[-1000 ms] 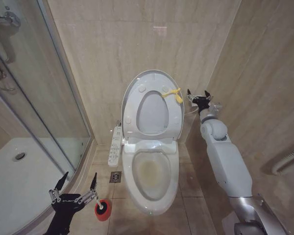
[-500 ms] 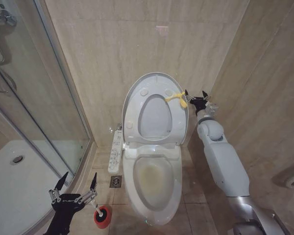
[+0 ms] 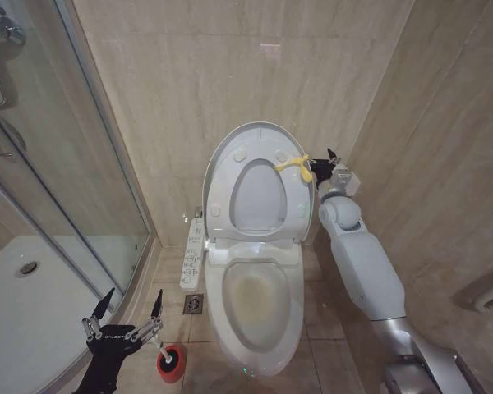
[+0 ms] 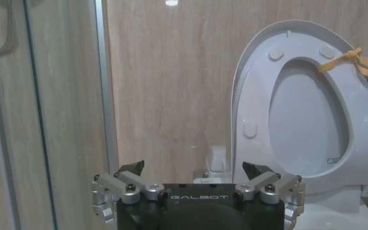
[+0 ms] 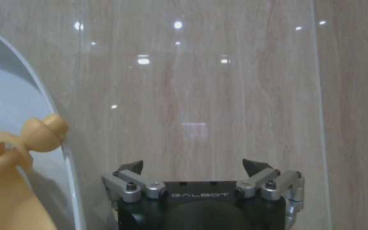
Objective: Open the toilet lid, clean the toilet bowl with a toilet brush, close the toilet lid, and flush.
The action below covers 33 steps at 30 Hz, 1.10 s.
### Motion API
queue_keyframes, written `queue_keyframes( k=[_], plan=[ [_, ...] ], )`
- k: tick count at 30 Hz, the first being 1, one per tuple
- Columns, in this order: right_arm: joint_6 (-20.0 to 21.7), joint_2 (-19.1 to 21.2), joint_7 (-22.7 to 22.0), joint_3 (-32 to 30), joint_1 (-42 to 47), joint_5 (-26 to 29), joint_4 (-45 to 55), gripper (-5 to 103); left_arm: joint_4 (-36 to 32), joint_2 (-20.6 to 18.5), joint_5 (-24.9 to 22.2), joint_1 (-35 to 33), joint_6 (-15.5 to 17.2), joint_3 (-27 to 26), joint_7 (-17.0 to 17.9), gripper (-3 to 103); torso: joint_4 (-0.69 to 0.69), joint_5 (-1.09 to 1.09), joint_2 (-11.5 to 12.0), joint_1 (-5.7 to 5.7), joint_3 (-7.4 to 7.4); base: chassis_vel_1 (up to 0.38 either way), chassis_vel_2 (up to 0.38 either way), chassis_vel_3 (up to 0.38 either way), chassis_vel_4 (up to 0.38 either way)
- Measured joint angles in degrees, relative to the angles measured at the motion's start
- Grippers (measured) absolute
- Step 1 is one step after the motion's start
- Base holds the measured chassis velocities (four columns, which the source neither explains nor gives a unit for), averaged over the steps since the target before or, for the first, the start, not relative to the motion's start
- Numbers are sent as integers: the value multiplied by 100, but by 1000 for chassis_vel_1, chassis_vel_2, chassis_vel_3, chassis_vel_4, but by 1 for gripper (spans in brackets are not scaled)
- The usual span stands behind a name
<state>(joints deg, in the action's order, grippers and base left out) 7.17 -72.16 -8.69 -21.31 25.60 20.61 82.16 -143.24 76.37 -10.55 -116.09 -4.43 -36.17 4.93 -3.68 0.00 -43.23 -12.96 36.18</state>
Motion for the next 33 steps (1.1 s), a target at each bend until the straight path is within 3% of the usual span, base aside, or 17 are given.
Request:
queue_keyframes(
  k=[7,17,22,33],
  plan=[
    [235,456,-8,-105,576,334,802,100,0,1,0,0,0,0,0,100,5,0,0,0,0,0,0,0,0],
    [539,1040,-11,-820,2319,989,2580,100,0,1,0,0,0,0,0,100,1,-1,0,0,-1,0,0,0,0],
    [618,1078,-25,-1045,3074,1093,3208,100,0,-1,0,0,0,0,0,100,-4,1,0,1,-1,0,0,0,0],
    [907,966,-377,-1454,4371,1055,4459,100,0,0,0,0,0,0,0,100,5,-1,0,1,0,0,0,0,0]
  ],
)
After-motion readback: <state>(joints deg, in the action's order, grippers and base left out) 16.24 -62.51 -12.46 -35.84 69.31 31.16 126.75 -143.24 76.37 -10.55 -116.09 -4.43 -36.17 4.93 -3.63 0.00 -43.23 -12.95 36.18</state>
